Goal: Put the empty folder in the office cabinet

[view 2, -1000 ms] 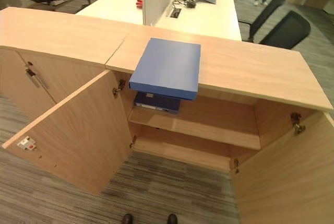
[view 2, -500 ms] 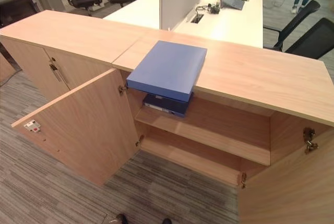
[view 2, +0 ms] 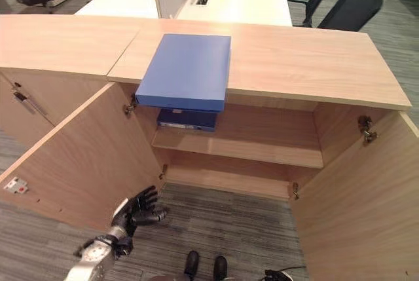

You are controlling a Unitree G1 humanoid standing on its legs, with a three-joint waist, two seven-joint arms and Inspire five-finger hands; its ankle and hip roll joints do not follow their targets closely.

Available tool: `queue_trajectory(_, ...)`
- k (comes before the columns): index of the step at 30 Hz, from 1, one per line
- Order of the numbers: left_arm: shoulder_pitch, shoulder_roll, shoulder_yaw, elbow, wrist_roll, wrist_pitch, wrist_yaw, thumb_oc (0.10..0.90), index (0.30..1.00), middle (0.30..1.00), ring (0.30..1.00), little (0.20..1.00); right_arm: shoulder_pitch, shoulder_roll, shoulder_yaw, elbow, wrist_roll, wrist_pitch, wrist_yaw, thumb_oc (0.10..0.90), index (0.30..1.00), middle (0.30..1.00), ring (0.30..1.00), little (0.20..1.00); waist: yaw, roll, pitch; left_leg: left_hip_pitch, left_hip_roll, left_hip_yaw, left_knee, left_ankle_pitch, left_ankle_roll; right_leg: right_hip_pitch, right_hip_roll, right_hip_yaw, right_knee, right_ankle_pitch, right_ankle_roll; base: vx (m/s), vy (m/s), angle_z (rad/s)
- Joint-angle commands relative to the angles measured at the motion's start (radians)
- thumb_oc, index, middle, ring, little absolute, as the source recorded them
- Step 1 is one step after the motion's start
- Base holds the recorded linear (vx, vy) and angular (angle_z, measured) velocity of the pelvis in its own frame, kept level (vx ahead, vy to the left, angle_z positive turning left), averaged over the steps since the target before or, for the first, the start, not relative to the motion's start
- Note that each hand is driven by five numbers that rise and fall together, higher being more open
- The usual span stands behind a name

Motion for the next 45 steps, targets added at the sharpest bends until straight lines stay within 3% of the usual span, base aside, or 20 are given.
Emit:
queue_trajectory(1,-0.01,0.024,0.014,-0.076,0.053,-0.067,-0.005,0.8,0.9,0.9,0.9,0.9,-0.011,-0.017,0.02,0.02,-0.047,-0.001,-0.001,0.8,0.9,0.9,0.9,0.9,0.0,-0.026,-0.056,0.04,0.026,-0.007,-0.002,-0.052,0.004,0.066,0.018,0.006,0.001,-0.114,0.055,0.03,0.02,-0.15)
queue_trajectory(2,-0.009,0.024,0.015,-0.078,0.054,-0.066,-0.005,0.8,0.9,0.9,0.9,0.9,-0.011,-0.016,0.02,0.02,-0.047,-0.001,-0.001,0.8,0.9,0.9,0.9,0.9,0.0,-0.027,-0.056,0.041,0.026,-0.006,-0.002,-0.053,0.004,0.066,0.018,0.006,0.001,-0.114,0.055,0.08,0.051,-0.08)
queue_trajectory(4,0.023,0.054,0.061,-0.239,0.091,-0.073,0.013,0.8,0.9,0.9,0.9,0.9,0.01,-0.004,0.009,0.024,-0.045,0.008,0.005,0.8,0.9,0.9,0.9,0.9,0.003,-0.029,-0.066,0.06,0.025,-0.002,-0.002,-0.066,0.008,0.082,0.013,0.014,0.001,-0.116,0.059,0.1,0.046,-0.04)
queue_trajectory(7,0.03,0.067,0.101,-0.304,0.152,-0.079,0.048,0.8,0.9,0.9,0.9,0.9,0.015,0.006,0.005,0.019,-0.034,0.011,0.003,0.8,0.9,0.9,0.9,0.9,0.007,-0.034,-0.069,0.07,0.025,-0.002,-0.002,-0.072,0.01,0.09,0.012,0.02,0.001,-0.118,0.059,0.06,0.013,0.01)
queue_trajectory(8,0.031,0.081,0.144,-0.367,0.278,-0.094,0.116,0.8,0.9,0.9,0.9,0.9,0.015,0.022,0.007,0.011,-0.024,0.011,-0.005,0.8,0.9,0.9,0.9,0.9,0.012,-0.039,-0.074,0.078,0.023,-0.002,-0.002,-0.079,0.012,0.096,0.01,0.025,0.001,-0.12,0.06,0.03,0.006,0.03)
queue_trajectory(9,0.032,0.08,0.145,-0.37,0.28,-0.093,0.117,0.8,0.9,0.9,0.9,0.9,0.015,0.023,0.008,0.011,-0.024,0.012,-0.006,0.8,0.9,0.9,0.9,0.9,0.012,-0.04,-0.074,0.079,0.023,-0.001,-0.002,-0.08,0.012,0.096,0.01,0.025,0.001,-0.12,0.06,0.06,0.01,-0.01)
queue_trajectory(10,0.031,0.109,0.178,-0.424,0.435,-0.103,0.177,0.8,0.9,0.9,0.9,0.9,0.017,0.042,0.01,0.005,-0.013,0.008,-0.019,0.8,0.9,0.9,0.9,0.9,0.016,-0.045,-0.077,0.086,0.022,-0.001,-0.002,-0.086,0.014,0.102,0.009,0.028,0.001,-0.121,0.061,0.05,0.009,-0.02)
queue_trajectory(11,0.043,0.114,0.209,-0.459,0.486,-0.105,0.213,0.8,0.9,0.9,0.9,0.9,0.019,0.052,0.014,0.001,-0.008,0.01,-0.025,0.8,0.9,0.9,0.9,0.9,0.019,-0.046,-0.078,0.092,0.021,0.0,-0.002,-0.09,0.015,0.105,0.009,0.03,0.001,-0.121,0.062,0.05,0.009,-0.01)
queue_trajectory(13,0.054,0.11,0.231,-0.479,0.515,-0.098,0.233,0.8,0.9,0.9,0.9,0.9,0.021,0.06,0.021,-0.003,-0.008,0.01,-0.03,0.8,0.9,0.9,0.9,0.9,0.019,-0.048,-0.08,0.097,0.021,0.001,-0.002,-0.093,0.016,0.108,0.008,0.033,0.001,-0.121,0.062,0.02,0.004,0.01)
queue_trajectory(15,0.051,0.108,0.299,-0.537,0.606,-0.107,0.344,0.8,0.9,0.9,0.9,0.9,0.034,0.076,0.034,-0.006,-0.002,0.005,-0.033,0.8,0.9,0.9,0.9,0.9,0.023,-0.054,-0.084,0.097,0.02,0.003,-0.002,-0.088,0.017,0.106,0.006,0.032,0.001,-0.114,0.064,0.0,0.0,0.0)
queue_trajectory(19,0.031,0.123,0.32,-0.552,0.671,-0.11,0.42,0.8,0.9,0.9,0.9,0.9,0.04,0.08,0.048,-0.006,0.003,0.001,-0.034,0.8,0.9,0.9,0.9,0.9,0.023,-0.059,-0.089,0.099,0.019,0.006,-0.002,-0.091,0.017,0.109,0.005,0.035,0.001,-0.113,0.065,0.01,-0.001,-0.06)
queue_trajectory(20,-0.044,0.179,0.333,-0.604,0.806,-0.107,0.493,0.8,0.9,0.9,0.9,0.9,0.049,0.083,0.083,-0.012,-0.012,-0.012,-0.038,0.8,0.9,0.9,0.9,0.9,0.016,-0.062,-0.095,0.107,0.02,0.012,-0.002,-0.099,0.016,0.114,0.004,0.039,0.001,-0.115,0.067,-0.01,0.002,-0.11)
queue_trajectory(22,-0.07,0.196,0.33,-0.625,0.845,-0.109,0.5,0.8,0.9,0.9,0.9,0.9,0.048,0.083,0.086,-0.013,-0.015,-0.015,-0.038,0.8,0.9,0.9,0.9,0.9,0.014,-0.064,-0.096,0.102,0.019,0.013,-0.002,-0.095,0.016,0.109,0.003,0.039,0.001,-0.111,0.068,-0.02,0.001,-0.05)
queue_trajectory(26,-0.181,0.259,0.291,-0.682,0.98,-0.114,0.529,0.8,0.9,0.9,0.9,0.9,0.049,0.084,0.112,-0.01,-0.031,-0.023,-0.033,0.8,0.9,0.9,0.9,0.9,0.001,-0.065,-0.106,0.107,0.021,0.023,-0.002,-0.102,0.015,0.109,0.001,0.048,0.001,-0.109,0.07,0.0,0.005,-0.06)
queue_trajectory(31,-0.226,0.261,0.237,-0.698,1.04,-0.115,0.546,0.8,0.9,0.9,0.9,0.9,0.052,0.086,0.123,-0.011,-0.028,-0.031,-0.032,0.8,0.9,0.9,0.9,0.9,-0.011,-0.066,-0.111,0.111,0.021,0.034,-0.002,-0.107,0.017,0.109,0.001,0.056,0.001,-0.104,0.072,-0.01,0.001,-0.11)
queue_trajectory(37,-0.29,0.295,0.149,-0.69,1.046,-0.135,0.489,0.8,0.9,0.9,0.9,0.9,0.061,0.079,0.122,-0.015,-0.028,-0.031,-0.027,0.8,0.9,0.9,0.9,0.9,-0.023,-0.064,-0.12,0.115,0.022,0.046,-0.002,-0.112,0.019,0.109,0.002,0.067,0.001,-0.101,0.073,-0.01,0.001,-0.06)
queue_trajectory(41,-0.396,0.338,0.02,-0.66,1.041,-0.158,0.42,0.8,0.9,0.9,0.9,0.9,0.062,0.068,0.128,-0.007,-0.029,-0.025,-0.015,0.8,0.9,0.9,0.9,0.9,-0.042,-0.056,-0.13,0.12,0.023,0.056,-0.002,-0.116,0.02,0.11,0.002,0.075,0.001,-0.099,0.076,0.0,0.004,0.01)
queue_trajectory(45,-0.449,0.345,-0.05,-0.643,1.011,-0.171,0.378,0.8,0.9,0.9,0.9,0.9,0.059,0.064,0.123,-0.006,-0.024,-0.022,-0.012,0.8,0.9,0.9,0.9,0.9,-0.047,-0.054,-0.13,0.123,0.024,0.06,-0.002,-0.117,0.021,0.11,0.002,0.078,0.001,-0.097,0.076,0.0,0.005,-0.09)
